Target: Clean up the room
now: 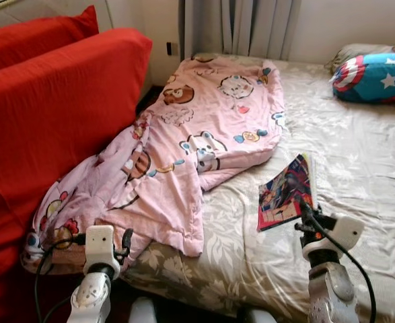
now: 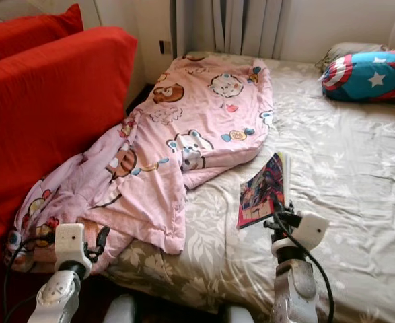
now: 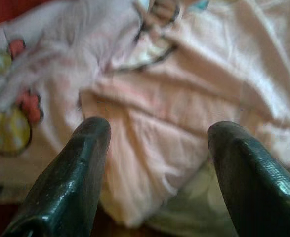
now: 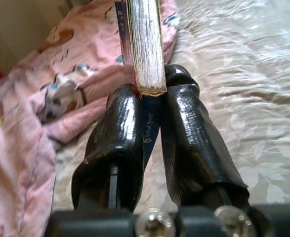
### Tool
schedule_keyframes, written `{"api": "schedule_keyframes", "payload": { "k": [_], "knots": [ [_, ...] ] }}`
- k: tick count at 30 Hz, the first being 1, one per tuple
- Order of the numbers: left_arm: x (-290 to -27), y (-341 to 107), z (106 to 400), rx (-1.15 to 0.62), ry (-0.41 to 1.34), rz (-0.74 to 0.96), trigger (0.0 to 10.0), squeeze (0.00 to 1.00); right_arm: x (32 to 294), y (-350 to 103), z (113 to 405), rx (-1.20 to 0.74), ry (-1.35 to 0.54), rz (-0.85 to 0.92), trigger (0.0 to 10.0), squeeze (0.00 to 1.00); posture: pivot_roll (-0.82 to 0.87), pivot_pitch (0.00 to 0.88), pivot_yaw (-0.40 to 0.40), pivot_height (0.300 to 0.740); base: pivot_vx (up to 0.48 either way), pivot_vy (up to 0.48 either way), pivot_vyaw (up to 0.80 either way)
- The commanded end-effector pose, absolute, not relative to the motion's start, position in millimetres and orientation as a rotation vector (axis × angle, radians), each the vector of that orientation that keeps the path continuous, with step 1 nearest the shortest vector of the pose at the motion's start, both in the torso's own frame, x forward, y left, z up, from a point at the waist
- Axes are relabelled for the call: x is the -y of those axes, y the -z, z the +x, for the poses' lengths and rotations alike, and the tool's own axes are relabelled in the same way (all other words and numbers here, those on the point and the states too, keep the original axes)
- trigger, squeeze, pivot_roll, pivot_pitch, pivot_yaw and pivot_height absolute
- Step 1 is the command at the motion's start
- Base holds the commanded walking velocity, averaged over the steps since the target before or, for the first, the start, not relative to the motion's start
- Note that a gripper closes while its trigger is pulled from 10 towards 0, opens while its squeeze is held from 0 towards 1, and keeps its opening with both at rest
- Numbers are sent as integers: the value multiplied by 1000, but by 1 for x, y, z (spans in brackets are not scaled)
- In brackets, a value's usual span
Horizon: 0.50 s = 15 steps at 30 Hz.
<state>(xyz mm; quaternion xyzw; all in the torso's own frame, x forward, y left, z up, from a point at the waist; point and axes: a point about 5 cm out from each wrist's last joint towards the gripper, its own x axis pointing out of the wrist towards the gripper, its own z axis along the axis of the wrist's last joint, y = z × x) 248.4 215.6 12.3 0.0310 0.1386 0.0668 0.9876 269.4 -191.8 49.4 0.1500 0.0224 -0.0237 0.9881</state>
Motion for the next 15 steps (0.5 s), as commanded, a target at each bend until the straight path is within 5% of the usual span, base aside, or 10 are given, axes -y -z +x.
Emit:
{"api": "schedule_keyframes", "payload": {
  "k": [1,15],
  "knots": [
    [-220,-1,241,-324,-151,62,10000,0,191,-60,272,-8,22,266,10000,0,37,0,-36,662,0,0,0],
    [-214,51,211,-598,-112,82,10000,0,191,-48,267,-71,30,255,10000,0,31,0,-66,740,0,0,0]
  ]
}}
